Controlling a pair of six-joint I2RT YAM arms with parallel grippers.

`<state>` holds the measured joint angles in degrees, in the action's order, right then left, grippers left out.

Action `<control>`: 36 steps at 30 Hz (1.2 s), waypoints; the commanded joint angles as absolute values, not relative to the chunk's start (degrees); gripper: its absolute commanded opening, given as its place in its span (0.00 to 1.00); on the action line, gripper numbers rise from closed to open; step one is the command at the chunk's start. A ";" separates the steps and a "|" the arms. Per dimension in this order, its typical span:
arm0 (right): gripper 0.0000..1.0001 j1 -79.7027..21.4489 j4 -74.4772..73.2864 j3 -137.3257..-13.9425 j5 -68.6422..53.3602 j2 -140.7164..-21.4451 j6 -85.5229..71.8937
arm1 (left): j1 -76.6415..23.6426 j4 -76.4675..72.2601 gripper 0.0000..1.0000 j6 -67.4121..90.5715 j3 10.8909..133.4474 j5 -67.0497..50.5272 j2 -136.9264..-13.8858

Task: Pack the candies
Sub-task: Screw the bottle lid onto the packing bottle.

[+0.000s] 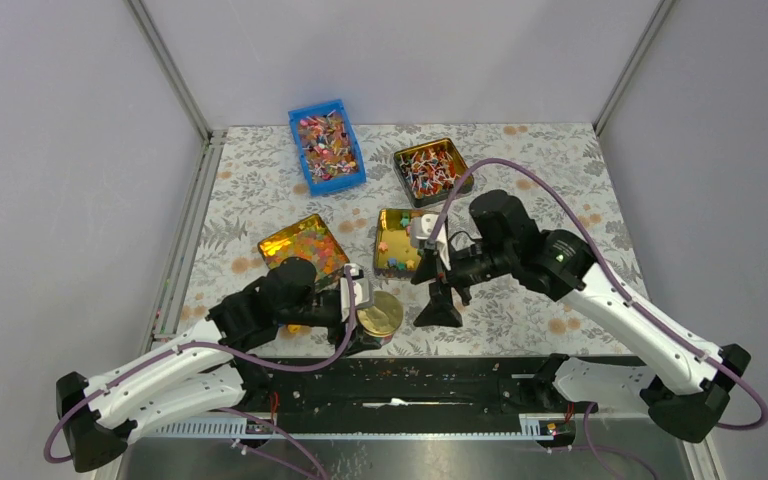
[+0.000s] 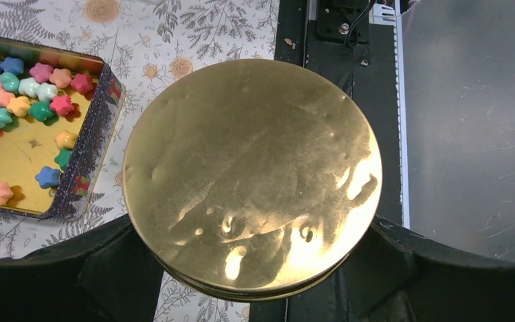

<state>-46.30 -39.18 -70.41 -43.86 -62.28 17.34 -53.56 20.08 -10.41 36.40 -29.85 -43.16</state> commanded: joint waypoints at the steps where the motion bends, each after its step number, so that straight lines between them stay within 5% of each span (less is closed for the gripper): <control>1: 0.89 -50.21 -39.43 -74.17 -40.91 -65.02 21.14 | -53.66 16.42 0.61 -11.95 40.48 -32.92 -41.91; 12: 0.99 -56.11 -35.56 -77.72 -37.15 -71.11 21.86 | -53.77 16.47 0.61 -12.23 41.30 -32.97 -42.13; 36: 0.94 -62.40 -37.11 -78.01 -29.79 -76.48 26.36 | -53.71 17.02 0.60 -12.55 41.31 -30.94 -41.52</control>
<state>-61.76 -37.45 -76.62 -29.52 -76.12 25.28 -53.56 20.88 -11.81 37.91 -31.00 -43.11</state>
